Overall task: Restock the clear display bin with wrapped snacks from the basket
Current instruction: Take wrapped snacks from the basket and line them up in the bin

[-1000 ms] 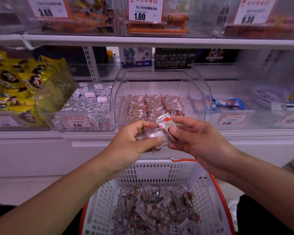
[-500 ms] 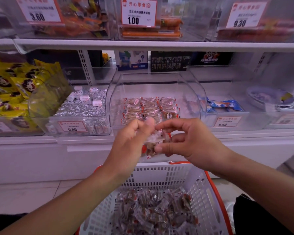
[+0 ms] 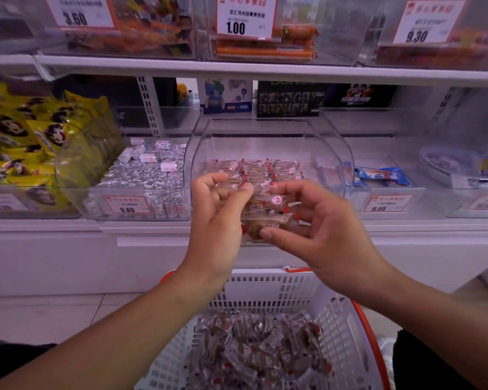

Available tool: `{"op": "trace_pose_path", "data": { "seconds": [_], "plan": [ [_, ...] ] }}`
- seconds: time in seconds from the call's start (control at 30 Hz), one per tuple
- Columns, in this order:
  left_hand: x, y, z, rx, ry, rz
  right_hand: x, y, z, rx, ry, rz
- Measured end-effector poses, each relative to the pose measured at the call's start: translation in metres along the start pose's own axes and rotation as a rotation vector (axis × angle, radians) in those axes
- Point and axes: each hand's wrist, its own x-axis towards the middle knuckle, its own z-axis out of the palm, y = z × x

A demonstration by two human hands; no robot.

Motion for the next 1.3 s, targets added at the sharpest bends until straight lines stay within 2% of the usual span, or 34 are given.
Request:
{"op": "trace_pose_path", "data": {
  "seconds": [0.07,0.13,0.27,0.37,0.53,0.67,0.77,0.83,0.87,0.93,1.0,1.1,1.2,1.3],
  "plan": [
    [0.001,0.003,0.000,-0.124,-0.122,-0.253,0.002,-0.001,-0.002,-0.045,0.005,-0.026],
    [-0.001,0.002,0.001,-0.208,-0.207,-0.382,0.004,0.000,-0.003,-0.163,0.031,-0.055],
    [0.003,-0.003,-0.001,-0.196,-0.162,-0.362,0.011,0.003,-0.008,-0.461,0.026,-0.154],
    [0.005,-0.007,-0.001,-0.197,-0.204,-0.327,0.017,0.003,-0.012,-0.651,-0.014,-0.269],
    [0.003,-0.007,0.006,-0.179,-0.150,-0.238,0.018,0.009,-0.003,-0.731,-0.111,-0.305],
    [0.005,-0.009,0.006,0.014,-0.129,-0.076,0.022,0.004,-0.009,-0.780,-0.155,-0.293],
    [0.007,-0.008,0.005,0.215,-0.168,0.062,0.029,-0.008,-0.017,-0.879,-0.144,-0.321],
    [0.014,-0.002,0.002,0.255,-0.166,0.088,0.040,-0.019,-0.029,-0.924,-0.104,-0.293],
    [0.022,0.002,-0.002,0.313,-0.167,0.151,0.050,-0.025,-0.039,-0.924,-0.061,-0.256],
    [0.039,0.009,-0.015,0.613,-0.169,0.415,0.079,-0.032,-0.063,-0.950,-0.014,-0.137],
    [0.052,0.010,-0.026,0.870,-0.182,0.552,0.112,-0.028,-0.081,-1.154,-0.153,-0.001],
    [0.059,0.005,-0.033,1.033,-0.234,0.530,0.149,-0.003,-0.082,-1.434,-0.431,0.149],
    [0.058,0.000,-0.035,1.102,-0.292,0.543,0.168,0.025,-0.067,-1.550,-0.572,0.233],
    [0.058,0.000,-0.037,1.116,-0.308,0.518,0.174,0.047,-0.057,-1.552,-0.628,0.303]
  ]
}}
